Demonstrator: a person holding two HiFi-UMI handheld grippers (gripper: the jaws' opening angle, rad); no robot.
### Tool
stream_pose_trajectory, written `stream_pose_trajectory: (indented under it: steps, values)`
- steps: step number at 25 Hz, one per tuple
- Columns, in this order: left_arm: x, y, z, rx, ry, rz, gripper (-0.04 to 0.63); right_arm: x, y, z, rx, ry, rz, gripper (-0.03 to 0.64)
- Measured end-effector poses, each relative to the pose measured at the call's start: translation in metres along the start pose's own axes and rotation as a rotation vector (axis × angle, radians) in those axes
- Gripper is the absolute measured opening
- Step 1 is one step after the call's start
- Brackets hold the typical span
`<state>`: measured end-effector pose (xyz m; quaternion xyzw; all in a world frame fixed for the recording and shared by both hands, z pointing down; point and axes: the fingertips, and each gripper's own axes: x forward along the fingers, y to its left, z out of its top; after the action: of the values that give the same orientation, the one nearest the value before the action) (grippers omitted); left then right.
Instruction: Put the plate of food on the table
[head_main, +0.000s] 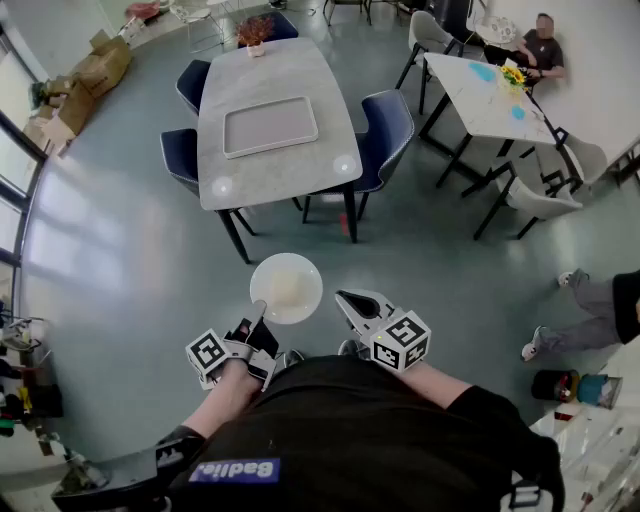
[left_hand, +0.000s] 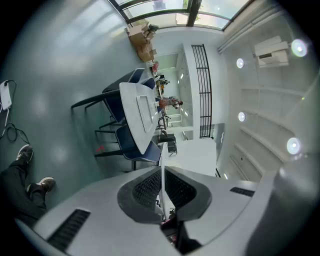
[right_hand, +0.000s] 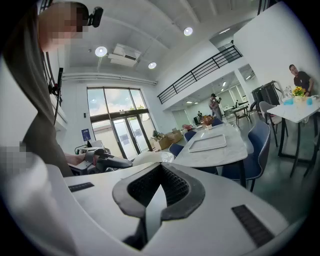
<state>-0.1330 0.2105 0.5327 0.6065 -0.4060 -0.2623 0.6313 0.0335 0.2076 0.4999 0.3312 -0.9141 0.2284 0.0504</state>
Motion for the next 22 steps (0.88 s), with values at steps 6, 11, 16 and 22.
stream_pose_trajectory:
  steps: [6,11,16,22]
  values:
    - [0.006,-0.003,0.001,-0.003,-0.004,-0.004,0.02,0.002,-0.006,0.001,-0.002,0.012,0.004,0.011]
    - [0.009,-0.002,0.001,-0.011,-0.005,-0.001,0.02,0.005,-0.007,0.003,0.008,0.01,0.029,0.011]
    - [0.016,-0.007,0.001,-0.007,-0.006,-0.003,0.02,0.005,-0.015,0.009,0.031,-0.006,0.042,0.011]
    - [0.027,-0.013,-0.006,0.006,-0.04,-0.007,0.02,-0.003,-0.04,0.013,0.055,-0.021,0.036,0.011]
